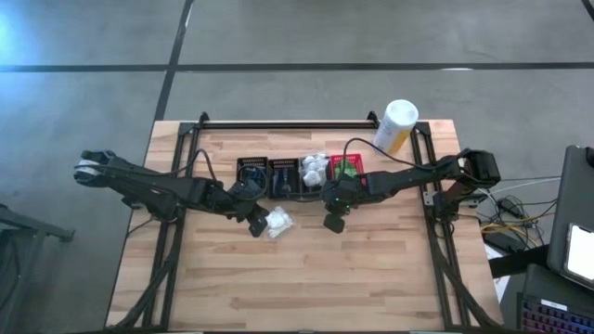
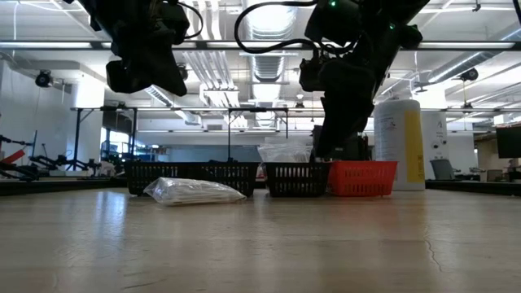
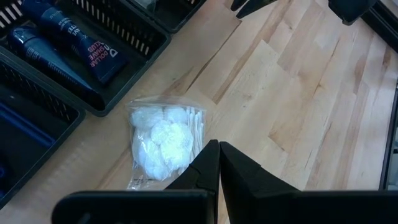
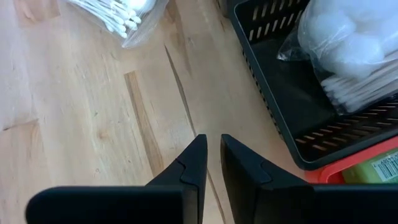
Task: Pick & Place Travel size toiletries
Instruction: Put the white cotton pack into the right black bin
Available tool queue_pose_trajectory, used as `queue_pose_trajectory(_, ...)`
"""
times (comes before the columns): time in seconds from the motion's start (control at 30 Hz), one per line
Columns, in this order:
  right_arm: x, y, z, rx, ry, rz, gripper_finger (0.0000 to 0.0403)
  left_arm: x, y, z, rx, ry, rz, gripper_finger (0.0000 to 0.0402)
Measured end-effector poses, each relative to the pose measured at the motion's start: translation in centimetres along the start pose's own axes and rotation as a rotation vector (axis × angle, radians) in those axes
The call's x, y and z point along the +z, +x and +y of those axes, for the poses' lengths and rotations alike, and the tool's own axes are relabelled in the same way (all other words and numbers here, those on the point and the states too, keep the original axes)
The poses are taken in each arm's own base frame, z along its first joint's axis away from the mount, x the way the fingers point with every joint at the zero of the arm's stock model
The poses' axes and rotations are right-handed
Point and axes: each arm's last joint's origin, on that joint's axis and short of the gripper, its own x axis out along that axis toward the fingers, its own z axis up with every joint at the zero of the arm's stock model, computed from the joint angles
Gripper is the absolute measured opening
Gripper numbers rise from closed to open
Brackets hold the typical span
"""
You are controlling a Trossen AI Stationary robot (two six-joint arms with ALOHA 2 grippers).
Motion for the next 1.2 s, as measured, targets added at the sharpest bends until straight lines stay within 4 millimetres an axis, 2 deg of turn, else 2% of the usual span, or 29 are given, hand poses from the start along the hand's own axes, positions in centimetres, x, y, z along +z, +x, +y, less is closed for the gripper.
queue_pose_trajectory(0.2, 0.01, 0.0, 0.0, 0.001, 0.0, -0.001, 0.0049, 0.0, 0.0, 0.0, 0.0, 0.0, 0.0, 0.0014)
queue_pose_trajectory(0.57, 0.18, 0.0, 0.07, 0.007, -0.012, -0.019, 0.0027, 0.02, -0.01, 0.01, 0.0, -0.001, 0.0, 0.0014)
queue_pose_trajectory(0.9, 0.28, 0.0, 0.11, 0.011, -0.027, -0.029, 0.004, 0.01, -0.01, 0.01, 0.0, -0.001, 0.0, 0.0014)
queue_pose_trajectory(1.2, 0.79, -0.04, 0.28, 0.029, -0.018, -0.081, 0.0017, 0.01, -0.01, 0.01, 0.0, 0.0, 0.0, 0.0014)
